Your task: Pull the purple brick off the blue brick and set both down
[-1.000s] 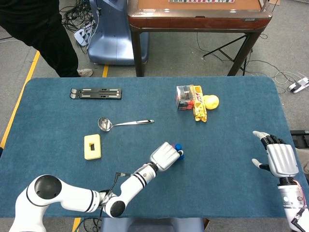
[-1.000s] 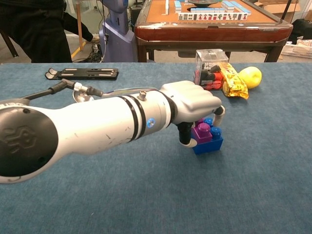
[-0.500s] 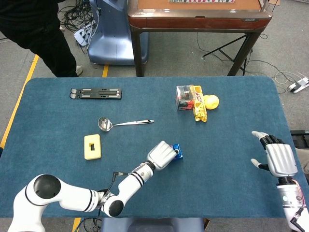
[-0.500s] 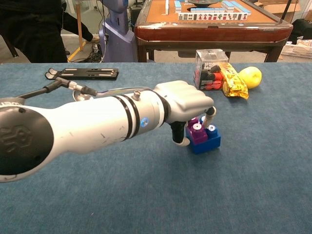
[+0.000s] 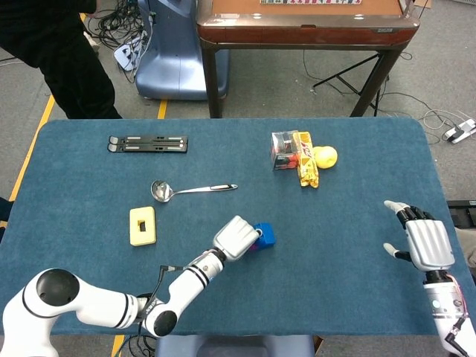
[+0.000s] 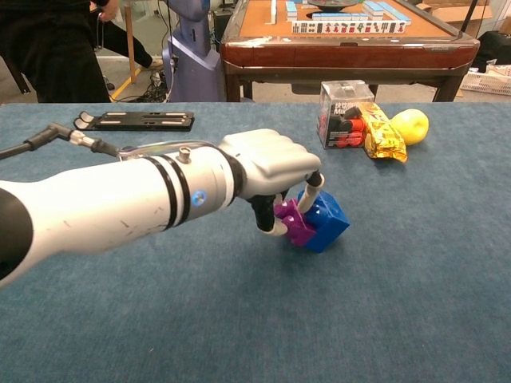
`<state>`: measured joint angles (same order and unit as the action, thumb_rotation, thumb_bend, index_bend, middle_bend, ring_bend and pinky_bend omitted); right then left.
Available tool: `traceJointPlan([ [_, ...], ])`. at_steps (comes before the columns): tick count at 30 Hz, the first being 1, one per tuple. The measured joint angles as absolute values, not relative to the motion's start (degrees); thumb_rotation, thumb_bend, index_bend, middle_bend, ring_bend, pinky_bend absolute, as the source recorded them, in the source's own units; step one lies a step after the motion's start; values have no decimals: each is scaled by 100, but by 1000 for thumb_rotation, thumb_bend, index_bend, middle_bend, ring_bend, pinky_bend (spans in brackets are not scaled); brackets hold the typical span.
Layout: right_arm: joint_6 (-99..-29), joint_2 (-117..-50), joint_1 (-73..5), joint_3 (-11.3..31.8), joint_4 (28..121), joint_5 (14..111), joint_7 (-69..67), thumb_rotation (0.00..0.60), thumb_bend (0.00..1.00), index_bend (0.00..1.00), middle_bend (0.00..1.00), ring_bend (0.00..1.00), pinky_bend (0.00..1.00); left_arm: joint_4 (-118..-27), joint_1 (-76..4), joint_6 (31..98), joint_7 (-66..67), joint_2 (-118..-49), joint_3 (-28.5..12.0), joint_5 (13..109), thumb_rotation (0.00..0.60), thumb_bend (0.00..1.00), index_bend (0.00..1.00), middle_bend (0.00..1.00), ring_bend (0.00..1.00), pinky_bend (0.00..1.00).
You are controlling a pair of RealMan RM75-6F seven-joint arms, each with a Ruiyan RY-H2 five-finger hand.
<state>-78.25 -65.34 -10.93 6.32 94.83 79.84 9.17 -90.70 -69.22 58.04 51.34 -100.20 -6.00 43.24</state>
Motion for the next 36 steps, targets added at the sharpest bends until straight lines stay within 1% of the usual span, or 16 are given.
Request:
traceJointPlan([
  [4,-7814,-6563,-1136,645,9520,8017,969,600,0,239,299,271,412,-9259,-6712,5986,5001,-9821,-499,4555,600,307,536,1000,1000,1000],
  [6,-7790,-6590,-1175,657,9545,8030,987,600,0,239,306,271,428,-9376,-6611,6089,4973,-9711,-457,4621,600,306,534,1000,1000,1000],
  [7,-7775,-6601,-1192,663,9556,8034,992,600,0,239,315,273,457,-9430,-6570,6137,4966,-9662,-443,4638,600,306,528,1000,1000,1000],
  [9,-7739,-6634,-1243,682,9582,8048,998,600,0,239,353,318,533,-9564,-6485,6258,4941,-9544,-423,4681,600,304,511,1000,1000,1000],
  [11,-7689,-6670,-1303,702,9619,8064,993,600,0,239,443,431,621,-9706,-6387,6373,4899,-9440,-414,4718,600,301,458,1000,999,1000],
  [13,-7599,-6708,-1379,720,9671,8081,965,600,0,238,573,568,713,-9897,-6253,6527,4841,-9310,-405,4754,600,300,393,1000,994,1000],
  [15,-7467,-6747,-1478,739,9727,8087,958,600,0,239,666,658,783,-10093,-6106,6711,4786,-9178,-397,4787,600,300,337,1000,985,1000],
  [16,-7401,-6770,-1532,749,9750,8087,966,600,0,239,730,721,832,-10170,-6044,6792,4769,-9124,-392,4796,600,300,311,1000,977,1000],
  [19,-7140,-6896,-1750,793,9817,8063,1066,600,0,239,862,856,936,-10394,-5838,7101,4758,-8980,-370,4825,600,300,237,1000,937,1000],
  [22,-6833,-7086,-2001,854,9871,7968,1240,600,0,239,949,944,994,-10606,-5602,7422,4771,-8809,-336,4867,600,296,183,983,893,1000],
  [25,-6490,-7294,-2266,923,9922,7747,1460,600,0,239,995,994,1000,-10761,-5354,7661,4738,-8624,-298,4928,600,294,169,932,838,1000],
  [27,-6253,-7441,-2455,974,9950,7534,1616,600,0,239,1000,1000,1000,-10836,-5208,7758,4702,-8498,-264,4968,600,294,167,910,819,1000],
  [36,-5532,-8009,-3198,1159,10008,6457,2373,600,0,239,1000,1000,1000,-10906,-4733,7918,4468,-8281,-76,5375,600,295,166,898,810,1000],
])
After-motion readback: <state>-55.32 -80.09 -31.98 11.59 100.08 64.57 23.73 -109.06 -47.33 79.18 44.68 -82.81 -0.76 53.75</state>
